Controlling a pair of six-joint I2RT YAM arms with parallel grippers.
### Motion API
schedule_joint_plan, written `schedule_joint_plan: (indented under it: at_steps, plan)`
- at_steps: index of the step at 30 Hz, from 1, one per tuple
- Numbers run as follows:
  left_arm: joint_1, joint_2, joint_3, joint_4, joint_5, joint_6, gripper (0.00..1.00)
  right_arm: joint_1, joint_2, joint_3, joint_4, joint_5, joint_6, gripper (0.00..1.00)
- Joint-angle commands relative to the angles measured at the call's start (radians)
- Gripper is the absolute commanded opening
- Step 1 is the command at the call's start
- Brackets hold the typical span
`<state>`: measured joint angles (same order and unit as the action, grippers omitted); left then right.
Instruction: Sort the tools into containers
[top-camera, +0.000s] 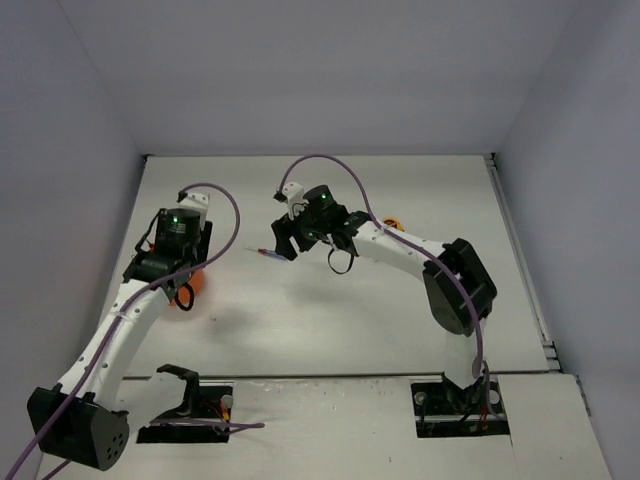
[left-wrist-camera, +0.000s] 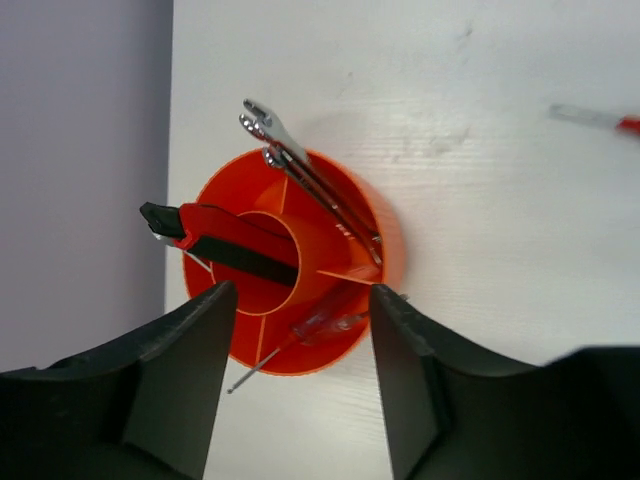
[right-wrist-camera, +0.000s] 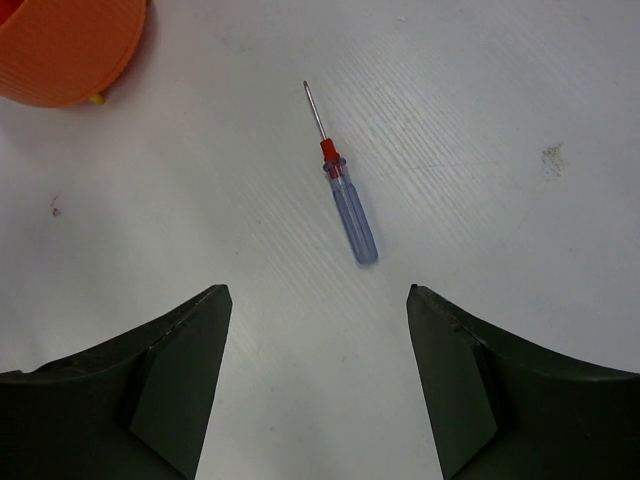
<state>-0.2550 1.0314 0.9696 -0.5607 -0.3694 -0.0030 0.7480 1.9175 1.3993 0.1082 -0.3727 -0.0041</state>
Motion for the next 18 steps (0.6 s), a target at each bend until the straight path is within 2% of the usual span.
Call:
schedule_joint_plan:
  at_steps: [1, 3, 7, 18]
  plan:
    - [-0.001, 0.006, 0.155, -0.081, 0.088, -0.186, 0.6, 0.035, 0.082, 0.143, -0.052, 0.031, -0.109, 0.65]
    - [0.0, 0.001, 0.196, -0.111, 0.111, -0.222, 0.65, 0.041, 0.124, 0.183, -0.068, 0.041, -0.119, 0.64]
    - [0.002, -0.004, 0.254, -0.162, 0.149, -0.297, 0.69, 0.053, 0.201, 0.232, -0.089, 0.057, -0.135, 0.6]
    - [0.002, -0.01, 0.242, -0.173, 0.285, -0.391, 0.7, 0.086, 0.331, 0.291, -0.104, 0.184, -0.153, 0.48]
